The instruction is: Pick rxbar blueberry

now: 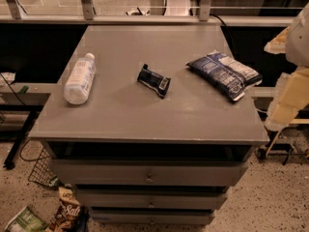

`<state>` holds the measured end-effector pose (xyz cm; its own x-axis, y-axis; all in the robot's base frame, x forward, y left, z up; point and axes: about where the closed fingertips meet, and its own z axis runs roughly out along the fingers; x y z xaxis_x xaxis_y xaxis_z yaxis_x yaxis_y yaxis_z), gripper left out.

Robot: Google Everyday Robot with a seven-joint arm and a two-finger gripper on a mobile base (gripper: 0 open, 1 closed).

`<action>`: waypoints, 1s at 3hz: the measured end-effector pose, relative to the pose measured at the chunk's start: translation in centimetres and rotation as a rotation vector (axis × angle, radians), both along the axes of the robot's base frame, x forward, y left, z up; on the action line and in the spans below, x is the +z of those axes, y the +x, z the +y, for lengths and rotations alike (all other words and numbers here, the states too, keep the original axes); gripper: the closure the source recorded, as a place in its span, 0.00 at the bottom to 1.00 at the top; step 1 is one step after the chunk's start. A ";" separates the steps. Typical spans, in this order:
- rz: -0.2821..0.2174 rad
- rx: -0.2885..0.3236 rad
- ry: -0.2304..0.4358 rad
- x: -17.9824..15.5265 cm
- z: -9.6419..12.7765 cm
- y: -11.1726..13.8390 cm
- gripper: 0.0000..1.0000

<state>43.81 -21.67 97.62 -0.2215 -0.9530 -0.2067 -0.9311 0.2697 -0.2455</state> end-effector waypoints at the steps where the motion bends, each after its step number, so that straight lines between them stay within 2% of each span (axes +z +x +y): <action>1: -0.002 0.000 0.000 0.1 0.1 0.0 0.00; 2: 0.029 0.022 0.002 -0.9 2.3 0.7 0.00; 3: 0.086 0.054 0.066 -3.7 7.5 1.5 0.00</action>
Offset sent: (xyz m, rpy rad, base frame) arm 0.0153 0.0559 -0.0289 0.0043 0.1025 0.0571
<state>45.35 -14.14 93.90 -0.1896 -0.9491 -0.2517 -0.9617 0.2311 -0.1472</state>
